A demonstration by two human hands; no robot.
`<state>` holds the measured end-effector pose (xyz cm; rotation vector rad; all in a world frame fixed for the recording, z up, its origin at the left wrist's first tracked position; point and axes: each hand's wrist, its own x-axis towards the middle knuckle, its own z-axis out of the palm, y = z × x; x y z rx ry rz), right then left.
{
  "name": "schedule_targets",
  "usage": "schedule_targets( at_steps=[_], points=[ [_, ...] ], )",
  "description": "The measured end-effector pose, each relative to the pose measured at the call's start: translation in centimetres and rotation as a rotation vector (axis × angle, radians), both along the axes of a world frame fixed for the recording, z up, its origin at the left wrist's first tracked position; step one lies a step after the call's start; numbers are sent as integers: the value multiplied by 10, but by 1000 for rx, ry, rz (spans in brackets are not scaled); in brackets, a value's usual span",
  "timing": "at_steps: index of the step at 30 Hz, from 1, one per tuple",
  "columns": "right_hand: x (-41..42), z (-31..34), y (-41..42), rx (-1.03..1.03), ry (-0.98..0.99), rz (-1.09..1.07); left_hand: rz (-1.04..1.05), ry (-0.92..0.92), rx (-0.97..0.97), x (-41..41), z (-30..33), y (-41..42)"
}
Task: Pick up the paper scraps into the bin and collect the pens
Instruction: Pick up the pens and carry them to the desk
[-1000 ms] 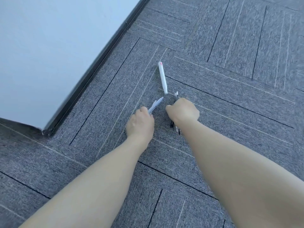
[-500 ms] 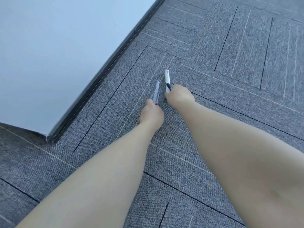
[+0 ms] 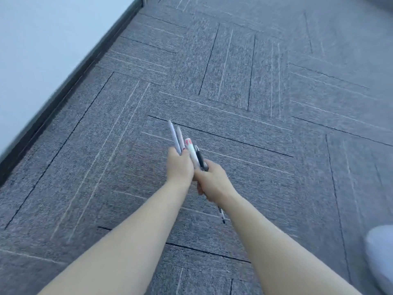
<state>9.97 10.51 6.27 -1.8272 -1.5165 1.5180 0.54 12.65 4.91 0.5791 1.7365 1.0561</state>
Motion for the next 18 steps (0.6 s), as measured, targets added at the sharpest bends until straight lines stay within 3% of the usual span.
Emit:
schedule_targets(
  at_steps=[7,13,18],
  points=[
    [114,93,13,270,57,-57,-285,-209,308,109,108,12],
    [227,252,25,563,-43,-246,-531,-324,507,224,277,32],
    [304,406,6,734,-114,-395,-676,-464,552,305,434,23]
  ],
)
